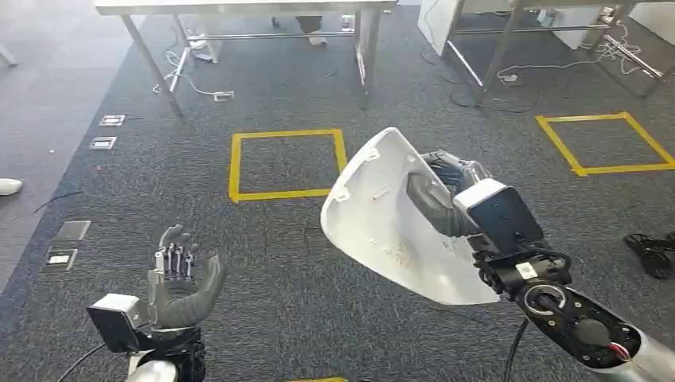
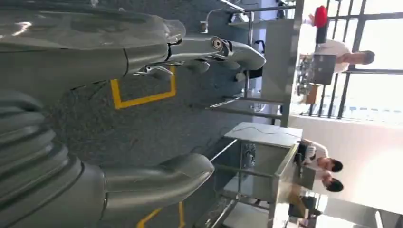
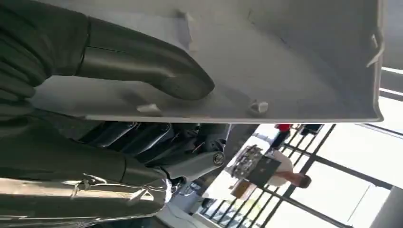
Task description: Take the parts from the cabinet and place them on the table.
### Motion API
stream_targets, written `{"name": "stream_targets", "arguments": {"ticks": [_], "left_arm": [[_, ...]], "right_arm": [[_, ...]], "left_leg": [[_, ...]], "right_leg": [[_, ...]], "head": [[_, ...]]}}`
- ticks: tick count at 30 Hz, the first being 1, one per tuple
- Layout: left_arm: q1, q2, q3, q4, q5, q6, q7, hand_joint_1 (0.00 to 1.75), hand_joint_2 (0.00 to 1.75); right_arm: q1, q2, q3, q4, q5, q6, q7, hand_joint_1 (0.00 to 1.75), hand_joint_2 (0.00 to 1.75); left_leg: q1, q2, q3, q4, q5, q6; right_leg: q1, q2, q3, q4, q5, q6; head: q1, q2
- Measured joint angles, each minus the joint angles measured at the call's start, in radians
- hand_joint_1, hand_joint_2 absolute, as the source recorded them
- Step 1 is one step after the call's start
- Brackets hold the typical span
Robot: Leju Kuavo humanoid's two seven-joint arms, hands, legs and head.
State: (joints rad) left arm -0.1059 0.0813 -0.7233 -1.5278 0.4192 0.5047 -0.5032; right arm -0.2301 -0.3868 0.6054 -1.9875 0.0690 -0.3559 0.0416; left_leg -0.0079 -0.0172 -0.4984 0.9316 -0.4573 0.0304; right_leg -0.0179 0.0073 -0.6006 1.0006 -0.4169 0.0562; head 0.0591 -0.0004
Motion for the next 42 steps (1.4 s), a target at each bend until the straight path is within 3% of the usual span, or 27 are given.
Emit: {"name": "stream_targets", "arguments": {"ticks": [1, 2, 3, 4, 6, 7, 8, 10, 11, 12, 13, 15, 16, 17, 20, 22, 23, 28, 29, 30, 31, 33, 34, 36, 37, 39, 42], "left_arm": [[-0.001, 0.000, 0.000, 0.001, 0.000, 0.000, 0.000, 0.00, 1.75], [-0.002, 0.000, 0.000, 0.002, 0.000, 0.000, 0.002, 0.00, 1.75], [-0.003, 0.000, 0.000, 0.002, 0.000, 0.000, 0.003, 0.00, 1.75], [-0.002, 0.000, 0.000, 0.002, -0.001, 0.000, 0.003, 0.00, 1.75], [-0.006, 0.000, 0.000, 0.002, -0.002, 0.000, 0.002, 0.00, 1.75], [-0.010, 0.000, 0.000, 0.002, -0.003, 0.000, 0.002, 0.00, 1.75], [-0.011, 0.000, 0.000, 0.002, -0.003, 0.000, 0.002, 0.00, 1.75], [-0.009, 0.001, 0.000, 0.003, -0.003, 0.000, 0.002, 0.00, 1.75], [-0.008, 0.001, 0.000, 0.004, -0.003, 0.000, 0.002, 0.00, 1.75], [-0.007, 0.001, 0.000, 0.004, -0.003, 0.000, 0.002, 0.00, 1.75], [-0.007, 0.001, 0.000, 0.004, -0.002, 0.000, 0.002, 0.00, 1.75], [-0.008, 0.001, 0.000, 0.004, -0.003, 0.000, 0.002, 0.00, 1.75], [-0.008, 0.001, 0.000, 0.004, -0.002, 0.000, 0.002, 0.00, 1.75], [-0.009, 0.001, 0.000, 0.005, -0.001, 0.000, 0.003, 0.00, 1.75], [-0.010, 0.001, 0.000, 0.005, -0.001, 0.001, 0.002, 0.00, 1.75], [-0.011, 0.000, 0.000, 0.004, -0.001, 0.001, 0.001, 0.00, 1.75], [-0.012, 0.000, 0.000, 0.004, 0.000, 0.001, 0.001, 0.00, 1.75], [-0.012, 0.000, 0.000, 0.004, 0.000, 0.001, 0.001, 0.00, 1.75], [-0.011, 0.000, 0.000, 0.005, 0.000, 0.002, 0.001, 0.00, 1.75], [-0.010, 0.000, 0.000, 0.004, 0.000, 0.002, 0.001, 0.00, 1.75], [-0.004, 0.000, 0.000, 0.005, 0.000, 0.008, 0.001, 0.00, 1.75], [-0.003, 0.000, 0.000, 0.005, -0.001, 0.008, 0.001, 0.00, 1.75], [-0.005, 0.000, 0.000, 0.005, 0.000, 0.009, 0.001, 0.00, 1.75], [-0.001, 0.000, 0.000, 0.005, 0.000, 0.009, 0.001, 0.00, 1.75], [-0.001, 0.000, 0.000, 0.005, -0.001, 0.009, 0.001, 0.00, 1.75], [-0.005, 0.000, 0.000, 0.005, -0.002, 0.009, 0.000, 0.00, 1.75], [-0.004, 0.000, 0.000, 0.005, -0.003, 0.010, -0.001, 0.00, 1.75]], "right_arm": [[0.001, 0.000, 0.000, 0.001, 0.000, 0.000, 0.000, 1.75, 1.75], [-0.002, 0.000, 0.001, 0.002, 0.000, 0.002, 0.001, 1.75, 1.75], [-0.002, 0.000, 0.000, 0.001, 0.000, 0.004, 0.000, 1.75, 1.75], [-0.002, 0.000, -0.001, 0.001, 0.000, 0.004, 0.000, 1.75, 1.75], [-0.003, 0.000, -0.001, -0.001, 0.000, 0.005, 0.000, 1.75, 1.75], [-0.005, 0.000, -0.002, 0.000, 0.000, 0.005, 0.000, 1.75, 1.75], [-0.007, 0.000, -0.002, 0.000, 0.000, 0.005, 0.000, 1.75, 1.75], [-0.007, 0.001, -0.001, 0.000, 0.000, 0.006, 0.000, 1.75, 1.75], [-0.007, 0.001, -0.001, 0.000, 0.000, 0.006, 0.000, 1.75, 1.75], [-0.007, 0.001, 0.000, 0.001, 0.000, 0.008, 0.000, 1.75, 1.75], [-0.007, 0.001, 0.001, 0.001, 0.000, 0.008, 0.000, 1.75, 1.75], [-0.009, 0.002, 0.001, 0.001, 0.000, 0.009, 0.000, 1.75, 1.75], [-0.010, 0.002, 0.001, 0.001, 0.000, 0.009, 0.000, 1.75, 1.75], [-0.011, 0.002, 0.002, 0.003, 0.000, 0.010, 0.000, 1.75, 1.75], [-0.016, 0.003, 0.002, 0.003, 0.000, 0.014, -0.001, 1.75, 1.75], [-0.020, 0.003, 0.002, 0.003, 0.000, 0.015, -0.003, 1.75, 1.75], [-0.023, 0.003, 0.002, 0.003, 0.000, 0.015, -0.004, 1.75, 1.75], [-0.024, 0.003, 0.002, 0.003, -0.001, 0.015, -0.003, 1.75, 1.75], [-0.024, 0.003, 0.002, 0.003, -0.003, 0.015, -0.003, 1.75, 1.75], [-0.024, 0.003, 0.002, 0.003, -0.003, 0.016, -0.003, 1.75, 1.75], [-0.021, 0.003, 0.004, 0.008, -0.004, 0.017, -0.005, 1.75, 1.75], [-0.022, 0.003, 0.004, 0.009, -0.004, 0.017, -0.006, 1.75, 1.75], [-0.023, 0.003, 0.005, 0.011, -0.004, 0.017, -0.006, 1.75, 1.75], [-0.024, 0.003, 0.004, 0.011, -0.005, 0.018, -0.006, 1.75, 1.75], [-0.026, 0.003, 0.004, 0.011, -0.005, 0.018, -0.006, 1.75, 1.75], [-0.027, 0.003, 0.004, 0.011, -0.005, 0.018, -0.006, 1.75, 1.75], [-0.029, 0.004, 0.005, 0.011, -0.005, 0.019, -0.006, 1.75, 1.75]], "left_leg": [[-0.003, -0.001, 0.008, 0.005, -0.009, -0.006], [-0.004, -0.004, 0.000, 0.007, -0.011, -0.010], [-0.004, -0.003, -0.002, 0.007, -0.017, -0.019], [-0.007, -0.002, 0.002, 0.013, -0.015, -0.022], [-0.005, 0.000, -0.002, 0.032, -0.018, -0.029], [-0.005, 0.005, -0.029, 0.085, -0.020, -0.036], [0.000, 0.007, -0.083, 0.169, -0.041, -0.045], [0.008, 0.008, -0.189, 0.312, -0.107, -0.058], [0.010, 0.009, -0.224, 0.344, -0.122, -0.061], [0.012, 0.009, -0.235, 0.331, -0.105, -0.060], [0.013, 0.009, -0.225, 0.279, -0.062, -0.059], [0.013, 0.011, -0.159, 0.086, 0.075, -0.048], [0.012, 0.012, -0.142, 0.019, 0.119, -0.040], [0.005, 0.012, -0.145, 0.018, 0.076, -0.032], [0.003, 0.010, -0.130, 0.010, 0.087, -0.006], [0.006, 0.008, -0.103, 0.004, 0.081, 0.007], [0.005, 0.008, -0.097, 0.004, 0.077, 0.011], [0.005, 0.008, -0.097, 0.005, 0.076, 0.012], [0.004, 0.008, -0.092, 0.005, 0.070, 0.015], [0.003, 0.008, -0.090, 0.005, 0.067, 0.016], [-0.004, 0.003, -0.050, 0.009, 0.033, 0.016], [-0.005, 0.002, -0.029, 0.009, 0.012, 0.012], [-0.008, 0.001, -0.027, 0.013, 0.009, 0.008], [-0.007, 0.001, -0.031, 0.017, 0.005, -0.003], [-0.010, 0.001, -0.026, 0.017, 0.003, -0.007], [-0.009, 0.002, -0.030, 0.043, -0.012, -0.017], [0.005, 0.007, -0.164, 0.261, -0.085, -0.038]], "right_leg": [[0.003, 0.000, 0.005, -0.037, 0.016, -0.005], [0.010, -0.005, 0.008, -0.042, -0.015, -0.014], [0.011, -0.002, 0.017, -0.038, 0.010, -0.027], [0.010, -0.003, 0.018, -0.042, 0.006, -0.034], [-0.001, -0.001, 0.041, -0.054, 0.006, -0.037], [-0.002, -0.003, 0.050, -0.057, 0.003, -0.042], [-0.002, -0.003, 0.054, -0.058, -0.002, -0.047], [-0.002, -0.004, 0.060, -0.058, -0.014, -0.048], [-0.002, -0.003, 0.066, -0.058, -0.020, -0.048], [-0.002, -0.003, 0.076, -0.058, -0.028, -0.047], [-0.002, -0.002, 0.088, -0.058, -0.036, -0.045], [-0.002, -0.002, 0.115, -0.059, -0.056, -0.040], [-0.001, -0.002, 0.117, -0.060, -0.064, -0.036], [0.002, 0.002, 0.124, -0.058, -0.070, -0.030], [0.003, 0.002, 0.136, -0.057, -0.072, -0.009], [-0.001, -0.003, 0.125, -0.022, -0.100, -0.004], [-0.001, -0.003, 0.101, 0.032, -0.118, -0.004], [-0.001, -0.003, 0.093, 0.046, -0.123, -0.004], [-0.001, -0.002, 0.035, 0.145, -0.155, 0.001], [-0.001, -0.002, 0.007, 0.189, -0.173, 0.001], [-0.001, -0.003, -0.037, 0.147, -0.100, -0.001], [0.002, -0.003, 0.013, -0.024, 0.018, -0.012], [0.011, -0.003, 0.009, -0.031, -0.015, -0.015], [0.014, -0.004, 0.022, -0.039, 0.000, -0.030], [0.015, -0.007, 0.023, -0.046, -0.010, -0.038], [0.001, -0.004, 0.054, -0.059, -0.005, -0.042], [-0.001, -0.006, 0.069, -0.060, -0.018, -0.049]], "head": [[0.000, 0.000], [-0.002, 0.000], [-0.001, 0.000], [-0.002, 0.000], [-0.003, 0.000], [-0.009, 0.000], [-0.019, 0.000], [-0.028, 0.000], [-0.032, 0.000], [-0.036, 0.000], [-0.039, 0.000], [-0.047, 0.000], [-0.051, 0.000], [-0.055, 0.000], [-0.050, 0.000], [-0.042, 0.000], [-0.040, 0.000], [-0.039, 0.000], [-0.030, 0.000], [-0.028, 0.000], [-0.012, 0.000], [-0.001, 0.000], [-0.011, 0.000], [-0.003, 0.000], [-0.003, 0.000], [-0.005, 0.000], [-0.028, 0.000]]}}
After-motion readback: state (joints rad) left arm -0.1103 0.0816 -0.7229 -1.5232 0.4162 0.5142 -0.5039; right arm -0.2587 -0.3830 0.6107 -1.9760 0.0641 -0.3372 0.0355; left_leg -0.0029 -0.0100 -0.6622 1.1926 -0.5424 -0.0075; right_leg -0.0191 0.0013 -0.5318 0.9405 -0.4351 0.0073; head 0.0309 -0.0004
